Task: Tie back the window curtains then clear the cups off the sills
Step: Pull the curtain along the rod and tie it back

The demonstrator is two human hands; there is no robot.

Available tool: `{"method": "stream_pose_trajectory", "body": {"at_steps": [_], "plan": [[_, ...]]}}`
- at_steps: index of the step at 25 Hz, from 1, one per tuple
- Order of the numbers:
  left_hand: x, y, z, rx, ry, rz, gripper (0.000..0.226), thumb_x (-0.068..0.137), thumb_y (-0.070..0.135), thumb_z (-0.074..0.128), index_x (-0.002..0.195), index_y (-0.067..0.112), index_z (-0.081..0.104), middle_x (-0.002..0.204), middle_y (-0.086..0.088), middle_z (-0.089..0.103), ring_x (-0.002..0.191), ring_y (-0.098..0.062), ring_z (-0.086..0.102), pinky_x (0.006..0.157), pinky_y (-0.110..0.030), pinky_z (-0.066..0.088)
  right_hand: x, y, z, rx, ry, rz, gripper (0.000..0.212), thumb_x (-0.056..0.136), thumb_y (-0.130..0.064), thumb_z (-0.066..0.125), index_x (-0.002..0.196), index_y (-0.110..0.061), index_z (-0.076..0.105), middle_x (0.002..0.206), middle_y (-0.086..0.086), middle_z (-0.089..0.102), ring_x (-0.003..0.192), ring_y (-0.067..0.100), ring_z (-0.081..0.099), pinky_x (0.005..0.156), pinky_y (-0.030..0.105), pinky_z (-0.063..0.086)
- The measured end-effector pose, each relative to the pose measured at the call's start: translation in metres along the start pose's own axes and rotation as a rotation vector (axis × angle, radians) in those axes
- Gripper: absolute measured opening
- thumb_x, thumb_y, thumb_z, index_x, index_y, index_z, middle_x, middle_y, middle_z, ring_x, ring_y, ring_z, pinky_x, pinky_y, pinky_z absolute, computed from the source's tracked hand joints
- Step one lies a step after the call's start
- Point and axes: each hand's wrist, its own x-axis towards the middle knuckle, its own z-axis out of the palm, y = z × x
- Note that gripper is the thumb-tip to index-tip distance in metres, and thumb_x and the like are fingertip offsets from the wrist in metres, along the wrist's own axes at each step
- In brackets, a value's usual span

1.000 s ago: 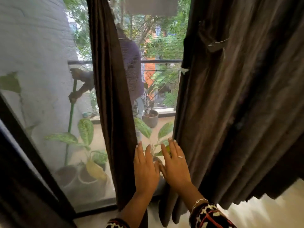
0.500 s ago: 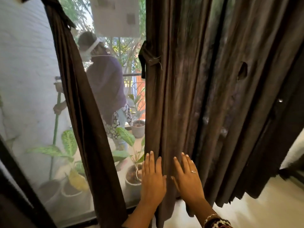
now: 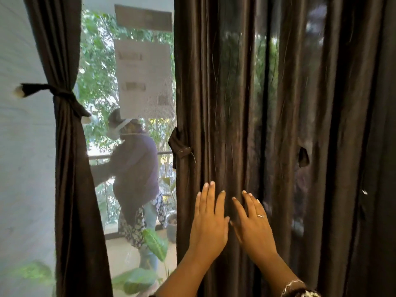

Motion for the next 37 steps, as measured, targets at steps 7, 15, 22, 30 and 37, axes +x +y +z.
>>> {"method": "stream_pose_trajectory", "body": {"at_steps": [7, 15, 22, 30, 37], "plan": [[0.17, -0.048, -0.036, -0.066, 0.411, 0.072, 0.044, 0.085, 0.027, 0.043, 0.124, 0.007, 0.045, 0.138, -0.019, 0.045, 0.134, -0.032, 0.033, 0.114, -0.047, 0.02, 0.158, 0.028, 0.011, 0.082, 0.368, -0.081, 0.053, 0.082, -0.032, 0.058, 0.128, -0.011, 0.044, 0.133, 0.021, 0.046, 0.124, 0.031, 0.037, 0.102, 0.048, 0.037], [0.277, -0.1, -0.064, -0.416, 0.385, 0.073, 0.047, 0.091, 0.027, 0.035, 0.134, 0.01, 0.042, 0.144, -0.006, 0.04, 0.136, -0.016, 0.031, 0.11, -0.019, 0.021, 0.303, 0.006, -0.013, 0.25, 0.545, -0.179, 0.045, 0.088, -0.029, 0.04, 0.128, -0.01, 0.046, 0.126, 0.017, 0.055, 0.118, 0.029, 0.047, 0.099, 0.044, 0.043], [0.328, -0.111, -0.075, -0.543, 0.246, 0.045, 0.031, 0.089, 0.006, 0.041, 0.116, 0.011, 0.055, 0.129, -0.007, 0.053, 0.13, -0.017, 0.039, 0.108, -0.036, 0.033, 0.384, 0.007, -0.057, 0.807, 0.568, -0.095, 0.057, 0.085, -0.04, 0.056, 0.133, -0.014, 0.042, 0.114, -0.004, 0.045, 0.101, 0.003, 0.045, 0.086, 0.021, 0.036], [0.388, -0.13, -0.092, -0.851, 0.302, -0.503, 0.054, 0.086, 0.026, 0.063, 0.13, 0.013, 0.035, 0.13, -0.019, 0.049, 0.115, -0.03, 0.051, 0.091, -0.031, 0.041, 0.408, 0.025, -0.058, 0.93, 0.526, -0.126, 0.045, 0.083, -0.022, 0.065, 0.125, -0.019, 0.047, 0.098, -0.005, 0.049, 0.072, 0.005, 0.051, 0.059, 0.013, 0.038], [0.387, -0.171, -0.141, 0.336, 0.457, -0.063, 0.08, 0.076, -0.002, 0.055, 0.142, 0.035, 0.028, 0.106, -0.009, 0.056, 0.073, -0.03, 0.061, 0.058, -0.031, 0.041, 0.417, 0.022, -0.065, 1.036, 0.571, -0.196, 0.055, 0.076, -0.053, 0.04, 0.122, -0.023, 0.048, 0.09, -0.008, 0.052, 0.08, 0.003, 0.053, 0.066, 0.009, 0.043]]}}
